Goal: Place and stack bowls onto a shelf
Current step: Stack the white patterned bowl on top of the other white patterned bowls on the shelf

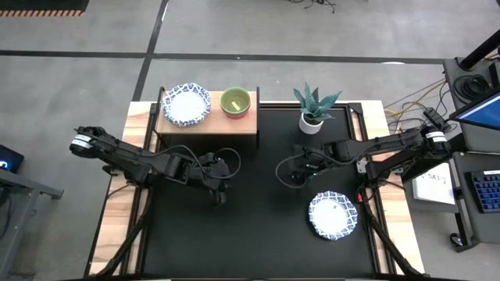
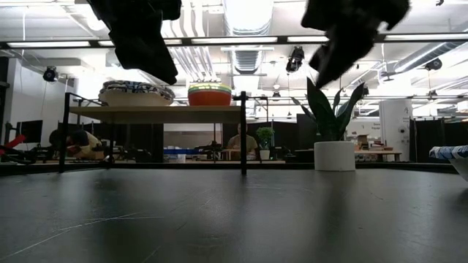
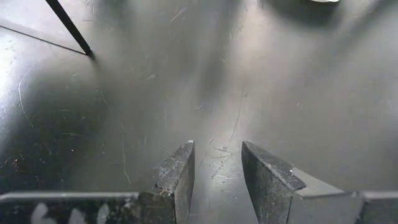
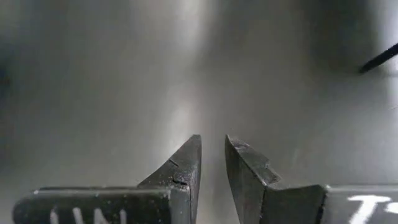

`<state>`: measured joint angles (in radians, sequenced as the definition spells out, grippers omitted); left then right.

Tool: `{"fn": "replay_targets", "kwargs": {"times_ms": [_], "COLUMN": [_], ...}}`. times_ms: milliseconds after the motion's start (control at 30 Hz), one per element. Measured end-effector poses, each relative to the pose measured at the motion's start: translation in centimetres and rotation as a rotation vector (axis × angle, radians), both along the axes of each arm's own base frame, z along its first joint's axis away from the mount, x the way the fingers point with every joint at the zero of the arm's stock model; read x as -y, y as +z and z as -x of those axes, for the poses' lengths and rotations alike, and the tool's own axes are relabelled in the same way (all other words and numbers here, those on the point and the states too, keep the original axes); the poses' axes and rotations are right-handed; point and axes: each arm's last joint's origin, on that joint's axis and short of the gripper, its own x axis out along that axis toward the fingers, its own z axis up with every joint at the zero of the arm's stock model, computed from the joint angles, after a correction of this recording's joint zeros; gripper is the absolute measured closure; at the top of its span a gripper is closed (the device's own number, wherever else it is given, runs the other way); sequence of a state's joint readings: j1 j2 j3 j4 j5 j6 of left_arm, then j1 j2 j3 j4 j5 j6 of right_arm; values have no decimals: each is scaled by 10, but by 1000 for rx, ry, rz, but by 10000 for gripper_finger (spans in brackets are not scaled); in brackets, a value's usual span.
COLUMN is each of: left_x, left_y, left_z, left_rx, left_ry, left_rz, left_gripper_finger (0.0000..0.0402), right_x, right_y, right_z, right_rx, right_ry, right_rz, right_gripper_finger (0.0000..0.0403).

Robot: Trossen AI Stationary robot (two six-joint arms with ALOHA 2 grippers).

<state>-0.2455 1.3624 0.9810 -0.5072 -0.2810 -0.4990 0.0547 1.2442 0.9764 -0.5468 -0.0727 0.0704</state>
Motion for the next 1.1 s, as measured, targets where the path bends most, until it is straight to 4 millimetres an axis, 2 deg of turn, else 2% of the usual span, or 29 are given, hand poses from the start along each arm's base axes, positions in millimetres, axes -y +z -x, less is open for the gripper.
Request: {"fn": "replay_targets", "kwargs": {"times_ms": [167, 367, 467, 600, 900, 1100], "left_x": [0, -2, -2, -2, -1, -1], "left_y": [0, 0, 0, 0, 1, 1], "left_z": [0, 0, 0, 0, -1, -1], "left_rx": [2, 7, 7, 9, 17, 20], "left_ry": [5, 21, 21, 21, 21, 21], "left_rz": [-14, -50, -51, -51, -50, -49], "left_gripper_finger": [287, 287, 287, 287, 287, 287], "right_x": [-8, -29, -38, -44, -48, -53], "right_y": [-8, -13, -17, -31, -59, -84], "right_z": [12, 26, 37, 51, 44, 37], "right_rx": [-148, -274, -367, -509, -642, -762], "right_ry": [29, 104, 163, 184, 207, 262], "right_rz": [-31, -18, 37, 152, 181, 119], "right_gripper_finger": [338, 285, 259, 247, 246, 246]}}
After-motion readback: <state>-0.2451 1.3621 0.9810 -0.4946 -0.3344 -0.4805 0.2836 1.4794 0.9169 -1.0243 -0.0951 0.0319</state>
